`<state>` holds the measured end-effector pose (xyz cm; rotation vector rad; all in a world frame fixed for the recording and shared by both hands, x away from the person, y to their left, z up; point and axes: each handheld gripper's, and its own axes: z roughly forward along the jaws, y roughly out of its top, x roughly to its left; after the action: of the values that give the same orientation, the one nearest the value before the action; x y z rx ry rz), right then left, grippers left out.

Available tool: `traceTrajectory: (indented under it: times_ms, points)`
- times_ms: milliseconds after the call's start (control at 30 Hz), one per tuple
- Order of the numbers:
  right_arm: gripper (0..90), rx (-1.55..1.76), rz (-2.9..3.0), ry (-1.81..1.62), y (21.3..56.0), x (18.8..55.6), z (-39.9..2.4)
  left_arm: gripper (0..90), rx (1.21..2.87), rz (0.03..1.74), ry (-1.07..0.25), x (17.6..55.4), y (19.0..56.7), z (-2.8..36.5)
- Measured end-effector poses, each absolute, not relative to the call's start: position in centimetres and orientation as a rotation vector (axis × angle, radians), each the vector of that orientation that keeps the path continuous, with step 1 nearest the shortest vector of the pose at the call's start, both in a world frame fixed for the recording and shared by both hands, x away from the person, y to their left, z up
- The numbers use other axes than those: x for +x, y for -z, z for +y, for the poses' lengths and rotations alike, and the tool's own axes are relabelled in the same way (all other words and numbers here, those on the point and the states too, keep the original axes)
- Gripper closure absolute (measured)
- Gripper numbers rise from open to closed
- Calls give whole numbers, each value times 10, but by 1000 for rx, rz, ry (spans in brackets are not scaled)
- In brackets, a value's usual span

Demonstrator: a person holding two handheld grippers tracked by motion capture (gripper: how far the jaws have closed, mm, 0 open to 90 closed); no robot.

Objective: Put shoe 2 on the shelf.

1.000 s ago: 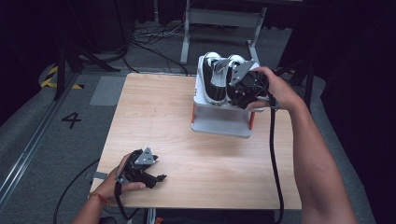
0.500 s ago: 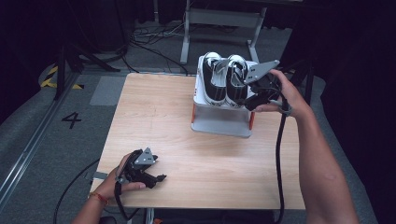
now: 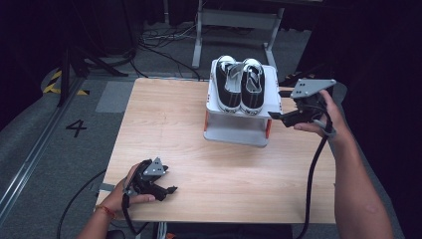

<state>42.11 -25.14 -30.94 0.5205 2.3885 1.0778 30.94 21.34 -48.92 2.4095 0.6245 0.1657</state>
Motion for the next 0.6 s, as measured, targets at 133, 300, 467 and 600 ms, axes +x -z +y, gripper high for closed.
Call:
traceTrajectory:
  times_ms: [133, 300, 467, 600]
  points:
    - [260, 566, 2350, -1100, 319, 409, -271, 194, 2409, 626, -166, 309, 489, 213]
    - [255, 631, 2337, -1082, 342, 392, -294, 194, 2409, 627, -166, 309, 489, 213]
    - [257, 682, 2340, -1056, 361, 382, -307, 194, 2409, 627, -166, 309, 489, 213]
    - [258, 720, 2361, -1036, 385, 371, -316, 194, 2409, 626, -167, 309, 489, 213]
